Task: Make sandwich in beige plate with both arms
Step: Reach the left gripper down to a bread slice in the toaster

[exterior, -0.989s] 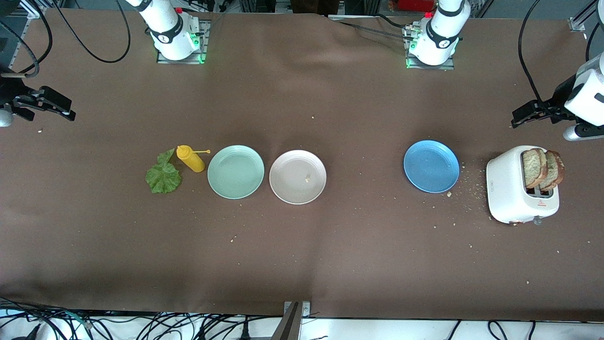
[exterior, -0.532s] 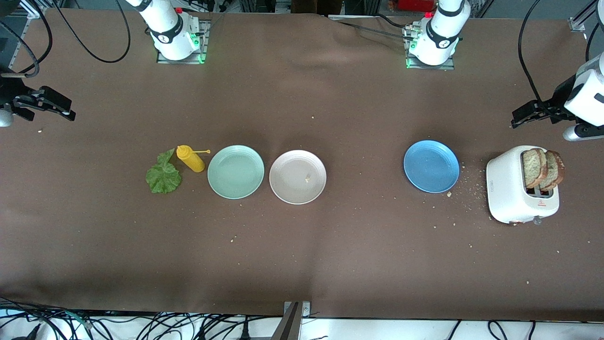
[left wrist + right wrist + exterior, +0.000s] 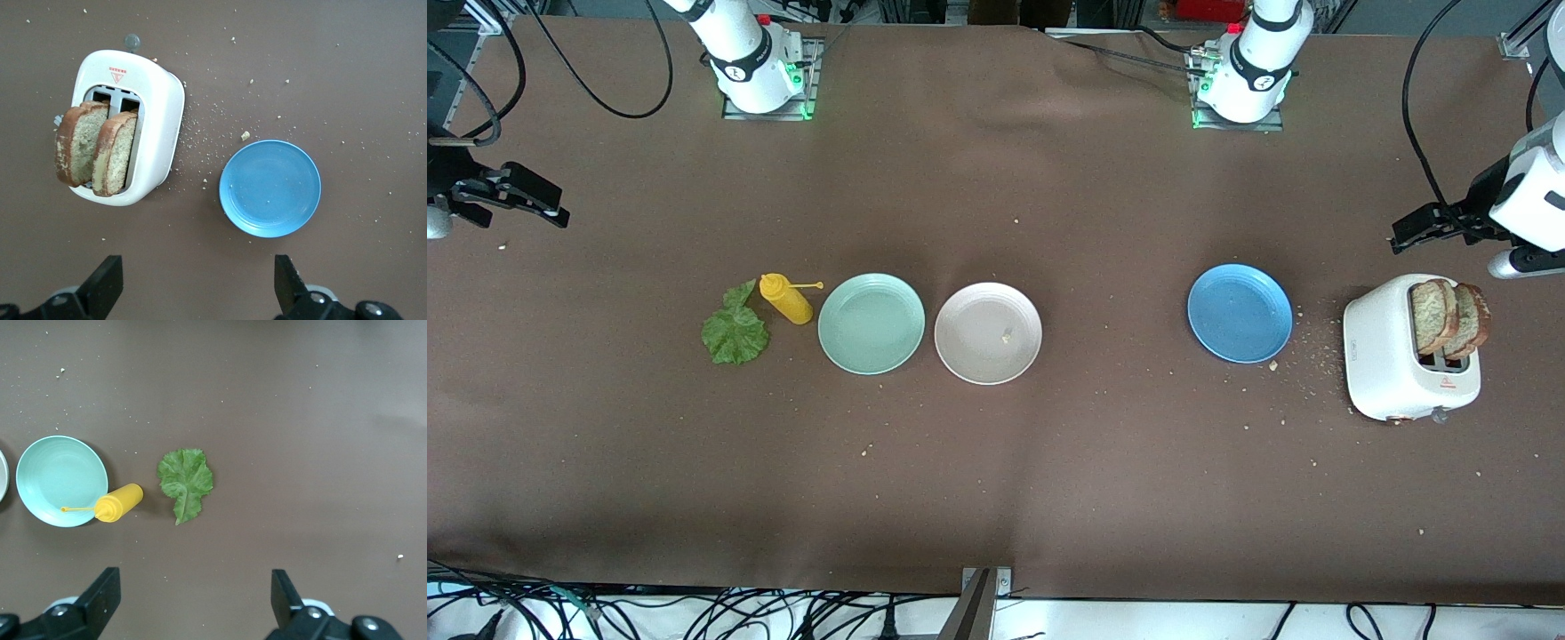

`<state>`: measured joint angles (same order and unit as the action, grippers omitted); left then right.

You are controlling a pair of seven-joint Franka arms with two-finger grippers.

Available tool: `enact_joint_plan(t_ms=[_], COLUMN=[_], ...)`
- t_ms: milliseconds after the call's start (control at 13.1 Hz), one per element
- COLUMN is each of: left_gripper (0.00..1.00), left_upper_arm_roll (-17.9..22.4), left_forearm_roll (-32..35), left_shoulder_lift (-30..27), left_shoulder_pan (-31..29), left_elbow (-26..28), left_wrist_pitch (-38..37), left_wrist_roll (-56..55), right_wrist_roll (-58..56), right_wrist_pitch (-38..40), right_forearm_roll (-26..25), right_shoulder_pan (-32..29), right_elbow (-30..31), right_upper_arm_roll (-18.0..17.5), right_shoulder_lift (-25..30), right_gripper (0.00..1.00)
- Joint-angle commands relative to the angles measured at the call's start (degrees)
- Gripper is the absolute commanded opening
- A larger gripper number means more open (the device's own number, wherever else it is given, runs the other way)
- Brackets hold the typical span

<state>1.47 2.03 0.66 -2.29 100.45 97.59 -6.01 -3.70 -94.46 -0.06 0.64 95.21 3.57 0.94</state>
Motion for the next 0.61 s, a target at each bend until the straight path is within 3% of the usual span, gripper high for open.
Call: enact_joint_plan(t_ms=[0,152,532], left_gripper=[1.00,1.00,1.00], left_upper_arm_roll=[-0.42,-0.42,-0.42], left_forearm_roll=[1.22,1.22,1.13], left_shoulder_lift=[2.40,4.08,8.82], left_shoulder_pan=[-3.23,-6.04,-8.17], left_elbow=[0.27,0.19,0.27], left_wrist_pitch=[3.39,4.89,9.02], left_wrist_roll=[2.48,8.27,9.17], right_wrist_roll=[0.36,0.36,0.27], right_wrist_pitch=[1.03,1.03,1.03], right_forearm_roll=[0.50,0.50,0.58], right_shoulder_pan=[-0.02,-0.02,-0.02], right_elbow=[-1.43,-1.43,-1.43], right_upper_arm_roll=[0.04,0.04,0.13], right_shoulder_lift=[-0.50,-0.50,-0.50], right_gripper=[1.00,1.00,1.00])
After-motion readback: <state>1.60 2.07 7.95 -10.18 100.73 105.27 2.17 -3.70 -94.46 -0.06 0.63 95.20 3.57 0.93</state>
